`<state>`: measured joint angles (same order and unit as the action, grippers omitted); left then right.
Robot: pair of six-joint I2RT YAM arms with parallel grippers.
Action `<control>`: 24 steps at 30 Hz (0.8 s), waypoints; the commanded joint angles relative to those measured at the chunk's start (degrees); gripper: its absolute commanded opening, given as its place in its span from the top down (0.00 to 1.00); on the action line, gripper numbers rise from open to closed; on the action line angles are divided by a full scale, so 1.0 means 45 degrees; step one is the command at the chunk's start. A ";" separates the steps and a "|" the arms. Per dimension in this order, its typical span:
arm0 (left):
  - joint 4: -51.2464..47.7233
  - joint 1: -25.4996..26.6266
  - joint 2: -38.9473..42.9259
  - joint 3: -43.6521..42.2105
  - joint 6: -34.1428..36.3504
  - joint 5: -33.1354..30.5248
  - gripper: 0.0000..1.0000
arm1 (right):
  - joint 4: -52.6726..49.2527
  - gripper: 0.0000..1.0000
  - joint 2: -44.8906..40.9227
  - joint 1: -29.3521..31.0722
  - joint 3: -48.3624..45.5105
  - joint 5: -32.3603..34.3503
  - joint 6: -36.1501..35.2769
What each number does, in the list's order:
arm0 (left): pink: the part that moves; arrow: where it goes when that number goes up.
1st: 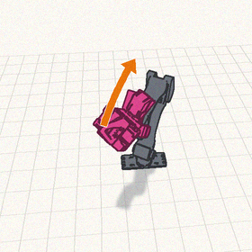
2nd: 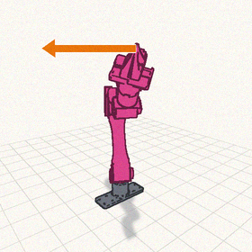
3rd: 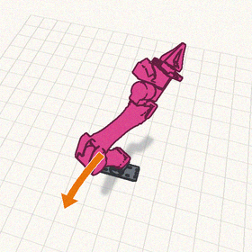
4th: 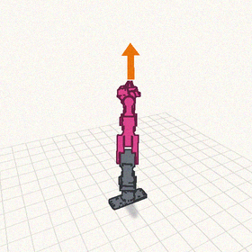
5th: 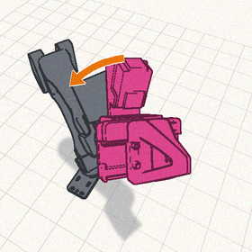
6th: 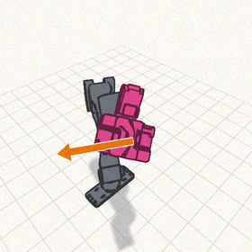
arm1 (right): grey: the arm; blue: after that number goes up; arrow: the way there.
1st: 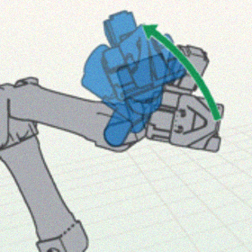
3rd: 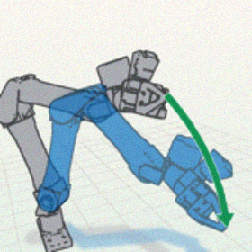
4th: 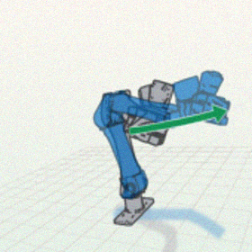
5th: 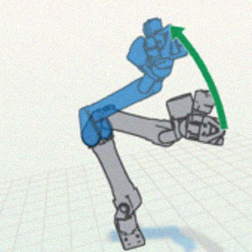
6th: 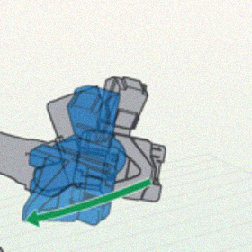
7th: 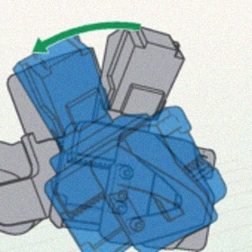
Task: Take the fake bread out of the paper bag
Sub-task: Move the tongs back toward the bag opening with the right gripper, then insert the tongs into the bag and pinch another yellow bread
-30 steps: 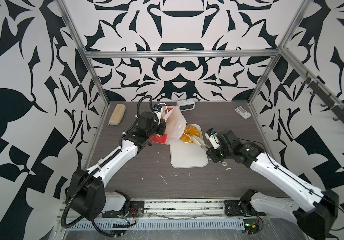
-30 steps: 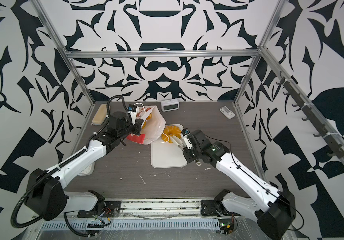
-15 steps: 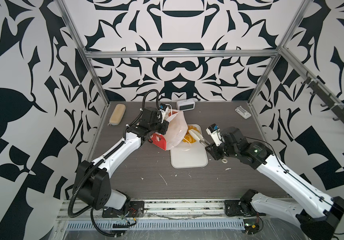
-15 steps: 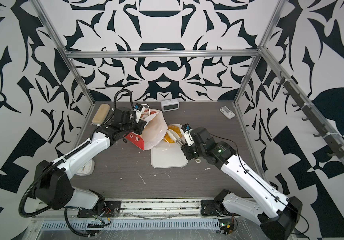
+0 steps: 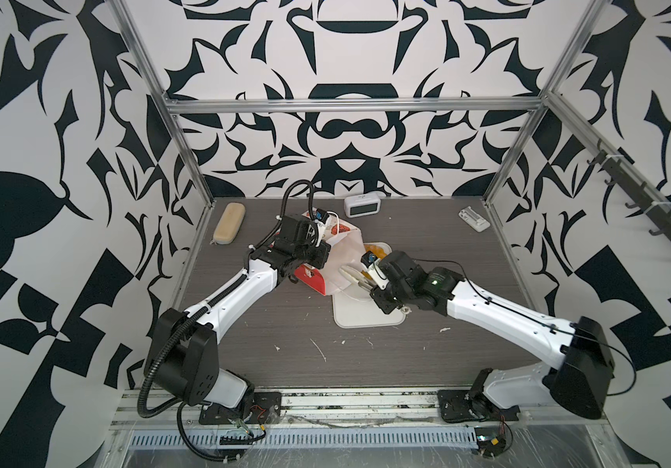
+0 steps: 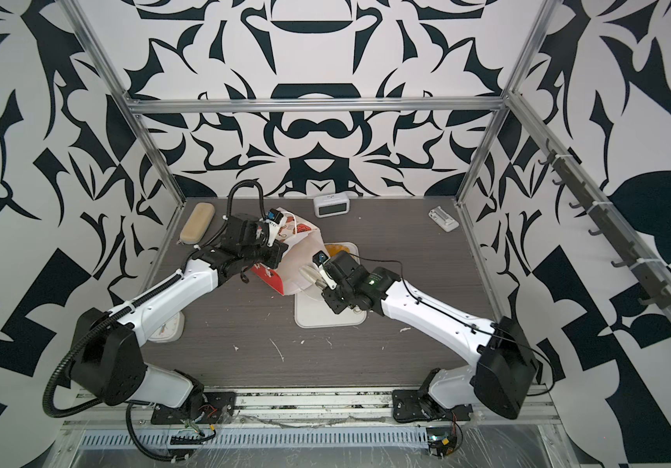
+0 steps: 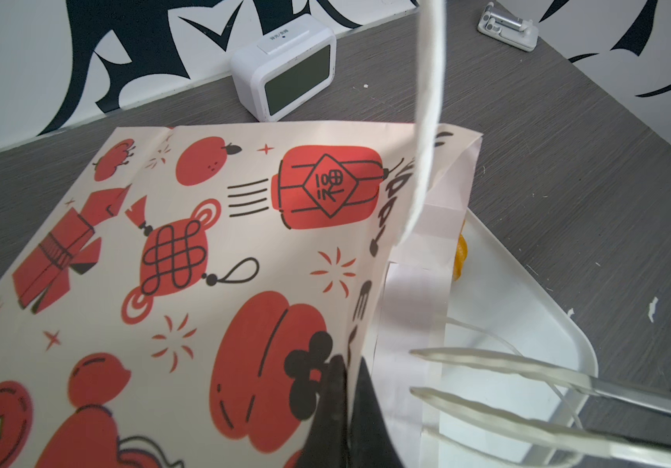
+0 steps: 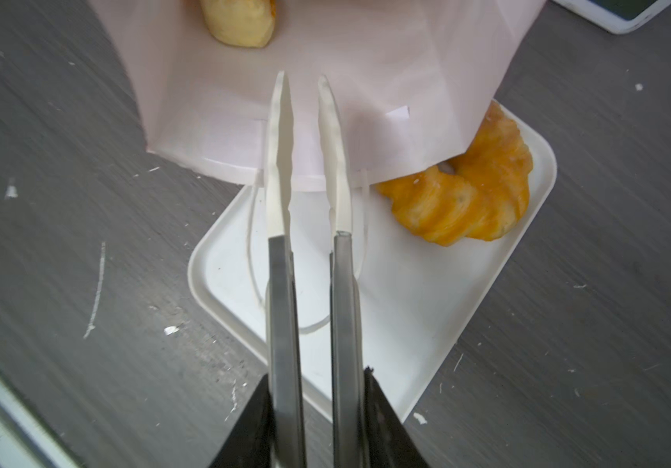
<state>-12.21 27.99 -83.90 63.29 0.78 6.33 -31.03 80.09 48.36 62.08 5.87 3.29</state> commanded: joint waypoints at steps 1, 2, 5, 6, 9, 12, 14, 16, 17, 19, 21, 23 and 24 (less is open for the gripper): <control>-0.0012 -0.0006 0.0574 -0.0235 0.0196 0.0228 1.00 | 0.1753 0.63 0.0429 0.0540 0.0772 0.2364 -0.1219; -0.0036 -0.0004 0.0596 -0.0236 0.0216 0.0193 1.00 | 0.2061 0.63 0.0657 0.0678 0.0810 0.2925 -0.1448; -0.0061 -0.0004 0.0692 -0.0270 0.0228 0.0185 1.00 | 0.3038 0.60 0.1376 0.1029 0.0890 0.4357 -0.2286; -0.0060 0.0012 0.0729 -0.0274 0.0218 0.0228 1.00 | 0.3404 0.59 0.1583 0.1089 0.0872 0.4749 -0.2501; -0.0061 -0.0008 0.0807 -0.0257 0.0239 0.0276 1.00 | 0.4336 0.57 0.1982 0.1148 0.0842 0.5572 -0.2885; -0.0042 -0.0009 0.0898 -0.0273 0.0257 0.0351 1.00 | 0.5145 0.57 0.2188 0.1171 0.0792 0.6055 -0.3266; -0.0022 0.0002 0.0955 -0.0294 0.0257 0.0449 1.00 | 0.5390 0.56 0.2394 0.1183 0.0959 0.6302 -0.3381; -0.0002 -0.0006 0.1018 -0.0314 0.0257 0.0475 1.00 | 0.5716 0.56 0.2663 0.1183 0.1083 0.6583 -0.3541; -0.0002 -0.0004 0.1041 -0.0323 0.0257 0.0506 1.00 | 0.5814 0.56 0.2790 0.1171 0.1166 0.6597 -0.3594; 0.0015 -0.0009 0.1085 -0.0353 0.0259 0.0540 1.00 | 0.5889 0.55 0.3142 0.1186 0.1438 0.6635 -0.3666; 0.0018 -0.0008 0.1133 -0.0369 0.0260 0.0581 1.00 | 0.5902 0.55 0.3536 0.1182 0.1723 0.6702 -0.3710; 0.0027 -0.0009 0.1182 -0.0389 0.0260 0.0607 1.00 | 0.5966 0.55 0.3861 0.1187 0.1950 0.6795 -0.3697; 0.0037 -0.0009 0.1217 -0.0411 0.0269 0.0621 1.00 | 0.6077 0.55 0.4027 0.1185 0.2030 0.6896 -0.3731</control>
<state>-12.25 27.97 -80.36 62.24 1.80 7.44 -7.62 98.15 53.60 68.12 33.80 -12.73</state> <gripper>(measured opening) 0.053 0.450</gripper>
